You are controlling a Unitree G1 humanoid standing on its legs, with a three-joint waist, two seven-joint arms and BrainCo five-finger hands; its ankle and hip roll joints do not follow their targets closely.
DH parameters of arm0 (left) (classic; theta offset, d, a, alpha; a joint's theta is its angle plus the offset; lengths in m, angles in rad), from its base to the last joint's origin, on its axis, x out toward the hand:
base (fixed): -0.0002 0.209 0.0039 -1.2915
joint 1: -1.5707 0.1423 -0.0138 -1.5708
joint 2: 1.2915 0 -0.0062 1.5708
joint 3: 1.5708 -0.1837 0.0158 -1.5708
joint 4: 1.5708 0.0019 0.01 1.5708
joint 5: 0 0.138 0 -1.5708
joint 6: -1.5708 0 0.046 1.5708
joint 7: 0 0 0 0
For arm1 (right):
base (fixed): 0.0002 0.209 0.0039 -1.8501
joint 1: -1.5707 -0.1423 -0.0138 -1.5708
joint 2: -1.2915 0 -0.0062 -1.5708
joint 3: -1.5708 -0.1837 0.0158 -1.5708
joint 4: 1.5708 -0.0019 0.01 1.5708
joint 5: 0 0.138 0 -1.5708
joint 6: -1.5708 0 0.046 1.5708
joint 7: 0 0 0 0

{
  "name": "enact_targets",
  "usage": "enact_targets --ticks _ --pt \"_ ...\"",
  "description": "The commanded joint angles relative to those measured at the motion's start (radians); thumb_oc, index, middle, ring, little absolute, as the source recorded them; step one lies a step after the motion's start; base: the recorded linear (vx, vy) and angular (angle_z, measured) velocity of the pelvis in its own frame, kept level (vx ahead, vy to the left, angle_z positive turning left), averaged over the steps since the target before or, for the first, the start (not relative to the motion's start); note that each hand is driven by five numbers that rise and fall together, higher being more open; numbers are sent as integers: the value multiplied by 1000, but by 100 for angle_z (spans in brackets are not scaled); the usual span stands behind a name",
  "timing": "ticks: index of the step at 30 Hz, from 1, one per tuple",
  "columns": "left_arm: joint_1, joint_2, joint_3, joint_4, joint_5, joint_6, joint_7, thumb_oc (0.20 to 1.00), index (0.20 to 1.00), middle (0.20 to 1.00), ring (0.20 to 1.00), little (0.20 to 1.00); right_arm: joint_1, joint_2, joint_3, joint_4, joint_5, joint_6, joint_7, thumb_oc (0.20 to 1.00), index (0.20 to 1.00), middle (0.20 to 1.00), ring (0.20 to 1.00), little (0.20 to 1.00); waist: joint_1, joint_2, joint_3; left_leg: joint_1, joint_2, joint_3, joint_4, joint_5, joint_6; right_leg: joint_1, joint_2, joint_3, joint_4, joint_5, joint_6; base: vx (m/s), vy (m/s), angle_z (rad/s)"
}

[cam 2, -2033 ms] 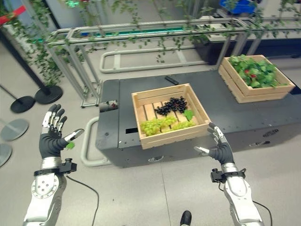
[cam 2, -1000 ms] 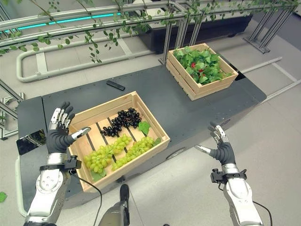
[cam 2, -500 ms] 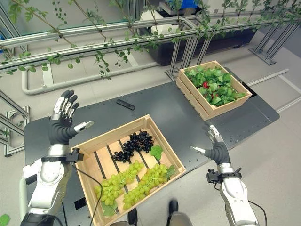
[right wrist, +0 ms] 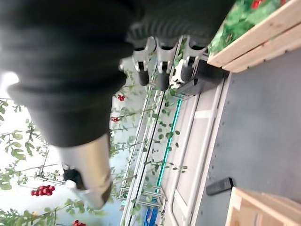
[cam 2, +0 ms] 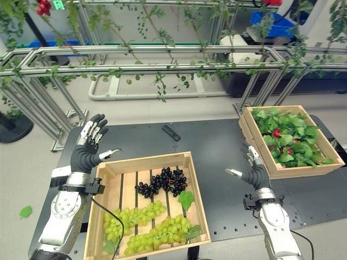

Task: Pick up the fruits from the basket on one side to the basket on the other side

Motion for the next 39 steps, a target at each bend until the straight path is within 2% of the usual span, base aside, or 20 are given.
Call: enact_targets --ticks 1,10,15,16,19,20,21,24,26,27,29,30,31,32,33,34,36,38,39 --pt "-43 27 17 -37 -9 -41 5 1000 1000 1000 1000 1000 -13 -16 -44 -54 1 -47 -15 1000 1000 1000 1000 1000 -10 -20 -23 -34 -43 51 83 -38 40 55 -101 -7 111 -157 115 43 18 -8" --pt "-29 27 21 -38 6 -34 17 1000 1000 1000 1000 1000 -19 -4 -27 -35 4 -39 -14 1000 1000 1000 1000 1000 -1 -36 -38 -3 -49 71 77 -60 54 66 -104 12 117 -156 121 -1 36 -6" --pt "-31 37 25 -33 11 -33 24 1000 1000 1000 1000 1000 -14 1 -20 -31 -1 -34 -6 1000 1000 1000 1000 1000 -6 -44 -21 0 -69 77 95 -82 81 35 -116 45 185 -148 140 -59 110 -8" --pt "-33 38 26 -32 11 -34 25 1000 1000 1000 1000 1000 -11 1 -18 -33 -6 -33 -3 1000 1000 1000 1000 1000 -9 -47 -12 -3 -77 80 105 -87 87 22 -123 56 193 -130 149 -129 138 -18" --pt "-44 51 36 -31 18 -40 31 1000 1000 1000 1000 1000 -22 7 -11 -35 -30 -31 -9 1000 1000 1000 1000 1000 -11 -44 16 -32 -93 101 122 -82 99 -28 -165 103 169 -13 199 -200 105 -24" --pt "-45 51 37 -31 18 -41 31 1000 1000 1000 1000 1000 -24 8 -10 -34 -31 -31 -10 1000 1000 1000 1000 1000 -9 -45 14 -35 -92 104 123 -83 100 -31 -165 107 169 -10 200 -288 80 -38" --pt "-54 62 35 -33 12 -46 30 1000 1000 1000 1000 1000 -31 15 -7 -26 -31 -32 -14 1000 1000 1000 1000 1000 -4 -31 26 -61 -83 98 126 -66 107 -36 -141 164 214 -60 193 -279 91 -32" --pt "-43 72 48 -36 20 -37 27 1000 1000 1000 1000 1000 -37 31 8 -11 -25 -34 -10 1000 1000 1000 1000 1000 36 -23 0 -97 -72 111 104 -22 115 13 -120 103 324 -181 160 -265 56 -24" --pt "-31 64 56 -35 13 -33 27 1000 1000 1000 1000 1000 -34 29 18 -11 -31 -32 -2 1000 1000 1000 1000 1000 54 -29 -18 -132 -70 106 93 14 118 58 -54 138 448 -263 149 -208 -83 -33" --pt "-31 64 58 -31 7 -32 28 1000 1000 1000 1000 1000 -36 27 20 -11 -29 -32 -4 1000 1000 1000 1000 1000 65 -35 -27 -152 -67 106 94 27 114 71 -32 154 445 -280 139 -236 -183 -4" --pt "-31 65 59 -32 8 -32 33 1000 1000 1000 1000 1000 -38 28 23 -10 -23 -33 -6 1000 1000 1000 1000 1000 80 -46 -31 -178 -66 110 111 32 108 105 -31 148 400 -292 125 -214 -218 9" --pt "-35 67 67 -32 0 -31 42 1000 1000 1000 1000 1000 -51 16 37 -8 -13 -35 -10 1000 1000 1000 1000 1000 110 -57 -24 -223 -40 97 145 72 80 148 -21 123 312 -334 87 -194 -218 -1" --pt "-35 67 68 -33 0 -31 42 1000 1000 1000 1000 1000 -53 15 38 -7 -13 -35 -10 1000 1000 1000 1000 1000 109 -56 -23 -224 -38 95 147 72 79 151 -18 121 306 -331 86 -428 -422 -12" --pt "-29 59 76 -33 -12 -31 43 1000 1000 1000 1000 1000 -66 0 48 -8 2 -37 -16 1000 1000 1000 1000 1000 127 -54 -4 -261 -14 86 166 107 56 168 -13 103 221 -341 63 -232 -215 -12" --pt "-30 59 76 -33 -12 -31 42 1000 1000 1000 1000 1000 -68 -1 48 -7 3 -37 -16 1000 1000 1000 1000 1000 126 -52 -4 -261 -12 84 165 108 55 173 -10 102 212 -335 61 -479 -416 5" --pt "-20 37 71 -36 -19 -26 37 1000 1000 1000 1000 1000 -62 -26 43 -5 7 -34 -18 1000 1000 1000 1000 1000 134 -25 19 -281 12 62 141 172 7 190 4 94 138 -328 46 -323 -298 12" --pt "-21 17 62 -24 -37 -27 38 1000 1000 1000 1000 1000 -56 -40 36 2 8 -36 -29 1000 1000 1000 1000 1000 116 -3 35 -269 31 49 84 226 -28 215 37 78 88 -313 29 -332 -324 56" --pt "-25 6 57 -18 -39 -22 40 1000 1000 1000 1000 1000 -38 -52 14 -9 10 -41 -33 1000 1000 1000 1000 1000 86 -1 50 -261 61 119 52 234 -31 217 38 40 71 -295 26 -280 -185 103" --pt "-30 12 61 -16 -22 -22 46 1000 1000 1000 1000 1000 -40 -60 10 -8 10 -40 -36 1000 1000 1000 1000 1000 74 -5 59 -249 74 148 83 207 -22 204 27 21 78 -288 24 -295 -139 94"
